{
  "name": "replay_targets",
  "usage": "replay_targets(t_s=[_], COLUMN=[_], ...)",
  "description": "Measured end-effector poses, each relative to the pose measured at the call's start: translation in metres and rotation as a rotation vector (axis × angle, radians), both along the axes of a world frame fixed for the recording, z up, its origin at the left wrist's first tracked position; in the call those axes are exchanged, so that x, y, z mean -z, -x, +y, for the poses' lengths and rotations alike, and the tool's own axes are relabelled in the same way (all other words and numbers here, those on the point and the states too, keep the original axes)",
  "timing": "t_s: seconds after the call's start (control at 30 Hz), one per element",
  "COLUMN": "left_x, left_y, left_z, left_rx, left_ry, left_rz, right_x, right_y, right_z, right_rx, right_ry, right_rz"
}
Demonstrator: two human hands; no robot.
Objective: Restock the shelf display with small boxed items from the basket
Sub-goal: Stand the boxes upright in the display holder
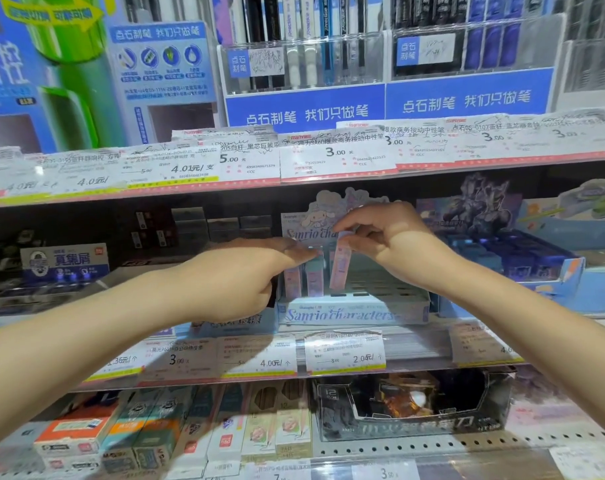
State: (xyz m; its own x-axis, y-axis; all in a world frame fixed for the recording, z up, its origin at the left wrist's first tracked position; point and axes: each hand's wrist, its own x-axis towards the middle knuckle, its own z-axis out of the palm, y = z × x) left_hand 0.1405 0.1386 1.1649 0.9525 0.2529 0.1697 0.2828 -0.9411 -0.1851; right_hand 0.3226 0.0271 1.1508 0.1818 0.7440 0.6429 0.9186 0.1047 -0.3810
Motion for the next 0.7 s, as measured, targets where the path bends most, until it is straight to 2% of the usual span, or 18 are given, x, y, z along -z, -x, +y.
replay_targets(t_s=[0.2, 0.4, 0.57, 0.7], left_x=[-0.004, -0.013, -0.016, -0.015], left_y=[0.001, -0.001, -0.002, -0.001], left_z=[0.003, 0.001, 0.0, 0.001], left_rx=[0.024, 0.05, 0.033, 0.03], left_ry=[0.15, 0.157, 0.156, 0.156], left_rz=[-0.022, -0.022, 0.018, 0.027], right_x=[-0.005, -0.007, -0.002, 0.005], right_y=[-0.001, 0.001, 0.002, 0.001], right_z=[0.0, -0.001, 0.001, 0.004], right_rx=[-0.018, -0.046, -0.118, -0.151], right_ry=[0.06, 0.062, 0.105, 0.103], right_rz=[-0.03, -0.01, -0.129, -0.114])
